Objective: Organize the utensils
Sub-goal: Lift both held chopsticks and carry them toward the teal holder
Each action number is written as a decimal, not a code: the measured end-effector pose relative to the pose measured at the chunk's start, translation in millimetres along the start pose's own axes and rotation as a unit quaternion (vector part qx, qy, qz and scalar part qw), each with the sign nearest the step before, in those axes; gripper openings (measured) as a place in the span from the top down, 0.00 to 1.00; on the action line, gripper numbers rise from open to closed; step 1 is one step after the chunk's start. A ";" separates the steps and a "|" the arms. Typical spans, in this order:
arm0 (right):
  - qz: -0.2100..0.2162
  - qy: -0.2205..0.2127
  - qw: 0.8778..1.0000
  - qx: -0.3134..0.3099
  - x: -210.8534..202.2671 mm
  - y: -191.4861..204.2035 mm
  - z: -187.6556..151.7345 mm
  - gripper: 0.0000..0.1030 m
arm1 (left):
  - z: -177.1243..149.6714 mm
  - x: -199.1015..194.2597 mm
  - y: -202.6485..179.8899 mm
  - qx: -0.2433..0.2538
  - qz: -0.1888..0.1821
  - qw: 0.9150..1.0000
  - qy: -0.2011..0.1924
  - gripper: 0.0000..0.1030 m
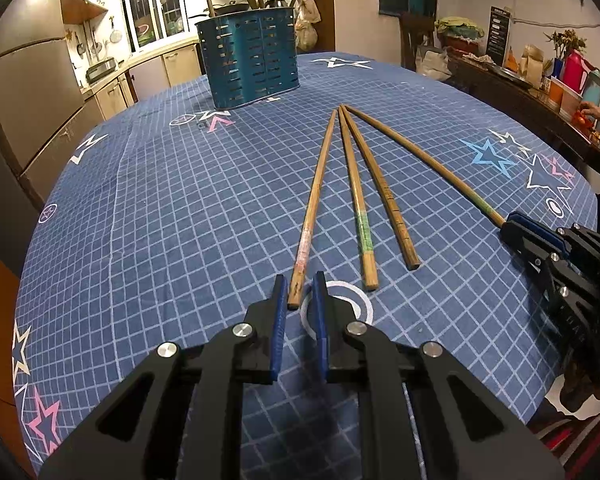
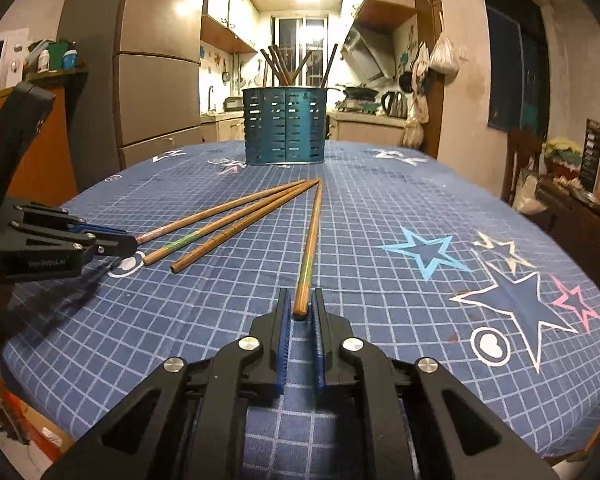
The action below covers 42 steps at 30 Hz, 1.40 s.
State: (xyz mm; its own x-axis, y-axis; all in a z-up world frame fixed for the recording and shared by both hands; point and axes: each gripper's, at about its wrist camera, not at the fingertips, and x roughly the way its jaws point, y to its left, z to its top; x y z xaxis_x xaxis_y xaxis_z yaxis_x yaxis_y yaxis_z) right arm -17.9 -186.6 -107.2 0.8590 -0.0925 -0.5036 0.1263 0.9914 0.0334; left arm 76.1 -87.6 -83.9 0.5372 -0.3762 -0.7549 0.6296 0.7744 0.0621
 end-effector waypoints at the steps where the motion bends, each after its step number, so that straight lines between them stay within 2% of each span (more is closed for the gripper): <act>1: 0.003 0.004 1.000 0.005 0.5 -1.4 1.5 0.92 | -0.5 -0.7 -0.6 0.000 -0.007 1.000 -0.001 0.95; 7: 0.015 0.020 0.999 0.030 -3.3 -13.2 7.7 0.93 | -3.6 -10.6 3.7 -0.034 -0.006 0.999 -0.013 0.95; 14: 0.011 -0.012 1.000 0.001 -32.8 -22.3 40.8 0.93 | -4.3 -40.9 11.4 -0.061 -0.007 0.997 -0.046 0.95; 26: 0.015 -0.135 0.989 -0.058 -86.6 -38.2 135.7 0.93 | 44.5 -117.3 31.2 -0.054 0.020 0.989 -0.134 0.95; 34: 0.045 -0.146 0.987 -0.049 -85.2 -52.6 174.7 0.93 | 82.6 -151.4 40.2 -0.062 0.025 0.981 -0.182 0.95; 37: 0.055 -0.147 0.986 -0.048 -84.4 -53.4 183.3 0.93 | 90.1 -157.7 40.9 -0.062 0.036 0.979 -0.190 0.95; 42: 0.065 -0.151 0.985 -0.051 -83.0 -49.7 198.2 0.93 | 97.6 -160.2 46.5 -0.069 0.032 0.979 -0.192 0.95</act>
State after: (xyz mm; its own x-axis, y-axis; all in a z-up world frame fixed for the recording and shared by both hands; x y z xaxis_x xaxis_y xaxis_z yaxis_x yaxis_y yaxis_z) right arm 2.9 -246.5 104.0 0.9749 0.0278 -0.2210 -0.0319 0.9994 -0.0146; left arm 74.1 -41.0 103.7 0.7612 -0.4668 -0.4502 0.5199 0.8542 -0.0065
